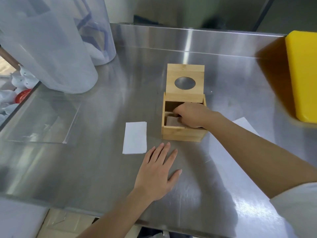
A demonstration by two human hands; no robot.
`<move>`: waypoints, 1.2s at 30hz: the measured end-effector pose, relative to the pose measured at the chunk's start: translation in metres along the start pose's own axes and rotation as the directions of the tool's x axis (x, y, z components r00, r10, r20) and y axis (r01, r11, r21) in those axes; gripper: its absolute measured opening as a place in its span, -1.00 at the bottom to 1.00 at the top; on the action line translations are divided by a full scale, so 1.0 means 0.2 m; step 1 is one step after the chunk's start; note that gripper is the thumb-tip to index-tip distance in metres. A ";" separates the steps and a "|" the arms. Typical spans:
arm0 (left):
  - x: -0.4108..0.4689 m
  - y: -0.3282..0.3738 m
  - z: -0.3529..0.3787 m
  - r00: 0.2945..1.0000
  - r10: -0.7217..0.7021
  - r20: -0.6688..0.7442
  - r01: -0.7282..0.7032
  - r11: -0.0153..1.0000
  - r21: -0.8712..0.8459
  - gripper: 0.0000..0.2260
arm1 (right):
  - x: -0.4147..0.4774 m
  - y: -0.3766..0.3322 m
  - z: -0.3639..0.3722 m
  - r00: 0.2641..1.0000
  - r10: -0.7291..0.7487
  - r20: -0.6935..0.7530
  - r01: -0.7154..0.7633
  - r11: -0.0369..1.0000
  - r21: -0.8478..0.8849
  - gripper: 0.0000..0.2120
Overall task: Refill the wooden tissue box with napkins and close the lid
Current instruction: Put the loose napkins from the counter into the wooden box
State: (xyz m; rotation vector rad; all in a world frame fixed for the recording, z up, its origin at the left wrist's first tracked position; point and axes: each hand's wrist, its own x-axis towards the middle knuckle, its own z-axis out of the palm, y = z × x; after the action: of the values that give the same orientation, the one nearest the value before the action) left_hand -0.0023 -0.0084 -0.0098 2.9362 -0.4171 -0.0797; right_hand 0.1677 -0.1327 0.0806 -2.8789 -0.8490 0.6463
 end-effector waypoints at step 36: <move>0.00 0.00 0.00 1.000 -0.002 -0.024 0.003 0.999 0.040 -0.47 | -0.53 0.49 0.37 0.532 0.723 -0.440 -0.550 0.691 0.470 -0.59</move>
State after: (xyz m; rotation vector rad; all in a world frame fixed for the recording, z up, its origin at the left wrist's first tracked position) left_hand -0.0020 -0.0080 -0.0089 2.9742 -0.4167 -0.0364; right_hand 0.1057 -0.2751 0.0356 -2.7644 0.4160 -0.1727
